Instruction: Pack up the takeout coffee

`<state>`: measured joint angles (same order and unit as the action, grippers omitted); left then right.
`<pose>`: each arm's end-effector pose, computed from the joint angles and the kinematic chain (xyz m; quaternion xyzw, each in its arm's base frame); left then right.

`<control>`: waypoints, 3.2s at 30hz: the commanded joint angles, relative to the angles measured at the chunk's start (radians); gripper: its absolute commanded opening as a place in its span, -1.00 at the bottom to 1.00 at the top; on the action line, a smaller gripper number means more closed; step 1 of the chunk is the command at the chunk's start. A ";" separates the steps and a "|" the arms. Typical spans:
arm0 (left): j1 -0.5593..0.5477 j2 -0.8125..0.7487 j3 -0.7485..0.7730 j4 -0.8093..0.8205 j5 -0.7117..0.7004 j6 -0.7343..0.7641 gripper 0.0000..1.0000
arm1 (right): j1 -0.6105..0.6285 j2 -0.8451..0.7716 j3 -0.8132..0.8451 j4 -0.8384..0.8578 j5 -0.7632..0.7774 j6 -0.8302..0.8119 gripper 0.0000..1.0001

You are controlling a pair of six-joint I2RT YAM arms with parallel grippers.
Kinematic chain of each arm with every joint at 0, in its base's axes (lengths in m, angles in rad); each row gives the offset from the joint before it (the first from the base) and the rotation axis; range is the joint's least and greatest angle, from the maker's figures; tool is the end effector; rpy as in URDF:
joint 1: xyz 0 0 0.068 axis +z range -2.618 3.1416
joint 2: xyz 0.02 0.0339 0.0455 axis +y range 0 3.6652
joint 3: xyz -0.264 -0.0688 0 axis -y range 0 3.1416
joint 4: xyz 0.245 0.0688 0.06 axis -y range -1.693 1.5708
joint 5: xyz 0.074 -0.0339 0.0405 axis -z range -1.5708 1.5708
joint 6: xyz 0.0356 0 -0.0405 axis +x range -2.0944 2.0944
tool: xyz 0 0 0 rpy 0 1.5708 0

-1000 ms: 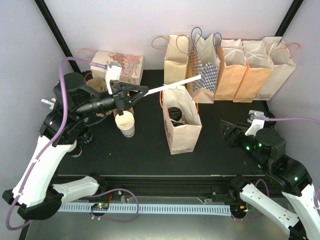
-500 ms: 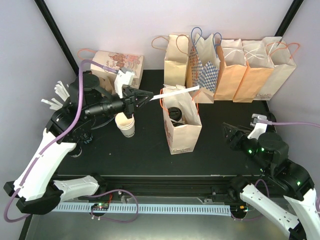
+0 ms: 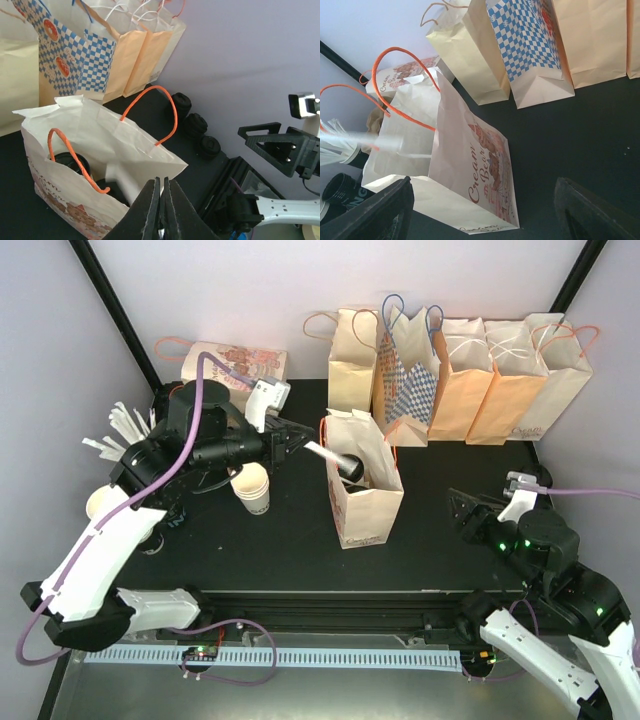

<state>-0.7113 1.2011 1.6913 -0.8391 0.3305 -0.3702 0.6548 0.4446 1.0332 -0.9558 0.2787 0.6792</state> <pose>0.1543 -0.1483 0.4911 0.2301 0.7802 -0.4068 0.4157 0.0481 0.0246 0.3741 0.0886 0.8153 0.2569 0.5113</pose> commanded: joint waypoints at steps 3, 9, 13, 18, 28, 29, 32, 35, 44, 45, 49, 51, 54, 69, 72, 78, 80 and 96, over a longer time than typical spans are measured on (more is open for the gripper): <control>-0.014 0.058 0.089 -0.097 -0.062 -0.024 -0.81 | -0.003 -0.021 -0.012 -0.003 0.019 0.009 0.57; -0.014 0.073 0.065 -0.032 -0.010 -0.042 -0.76 | -0.003 -0.033 -0.013 -0.013 0.027 0.009 0.58; -0.016 0.104 0.067 0.023 0.026 -0.067 -0.81 | -0.004 -0.034 -0.009 -0.014 0.030 0.012 0.58; -0.015 0.090 0.078 0.064 0.004 -0.049 0.07 | -0.004 -0.036 -0.012 -0.017 0.023 0.010 0.58; 0.001 -0.171 -0.209 0.049 -0.335 -0.006 0.98 | -0.004 0.030 -0.085 0.049 -0.062 -0.146 0.98; 0.001 -0.206 -0.249 0.041 -0.385 0.001 0.97 | -0.003 0.029 -0.116 0.079 -0.079 -0.174 1.00; 0.001 -0.301 -0.365 0.031 -0.547 0.041 0.98 | -0.003 0.002 -0.183 0.163 -0.070 -0.215 1.00; 0.001 -0.398 -0.532 0.084 -0.637 0.112 0.98 | -0.003 -0.064 -0.273 0.282 -0.019 -0.249 1.00; 0.260 -0.575 -0.907 0.228 -0.744 0.030 0.98 | -0.003 -0.424 -0.609 0.705 0.117 -0.570 1.00; 0.320 -0.591 -0.940 0.262 -0.679 0.031 0.98 | -0.004 -0.455 -0.634 0.730 0.137 -0.604 1.00; 0.504 -0.576 -1.038 0.394 -0.552 0.029 0.98 | -0.004 -0.521 -0.720 0.803 0.191 -0.776 1.00; 0.553 -0.548 -1.058 0.449 -0.562 0.010 0.98 | -0.004 -0.511 -0.746 0.843 0.246 -0.815 1.00; 0.631 -0.521 -1.084 0.521 -0.586 0.001 0.98 | -0.004 -0.450 -0.761 0.887 0.316 -0.851 1.00; 0.736 -0.476 -1.272 0.915 -0.662 0.127 0.98 | -0.160 -0.029 -0.813 1.152 0.257 -0.693 1.00; 0.740 -0.421 -1.295 0.992 -0.657 0.164 0.97 | -0.219 0.046 -0.801 1.180 0.205 -0.687 1.00; 0.751 -0.331 -1.356 1.185 -0.557 0.242 0.98 | -0.391 0.119 -0.824 1.253 -0.004 -0.661 1.00; 0.750 -0.310 -1.374 1.231 -0.566 0.262 0.97 | -0.398 0.146 -0.839 1.308 -0.046 -0.742 1.00; 0.759 -0.080 -1.464 1.641 -0.537 0.343 0.98 | -0.538 0.553 -0.842 1.669 -0.153 -0.755 1.00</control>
<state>0.0395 1.0786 0.2268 0.6174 -0.2337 -0.0608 0.1452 0.8982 0.1616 0.5369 0.1715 -0.0978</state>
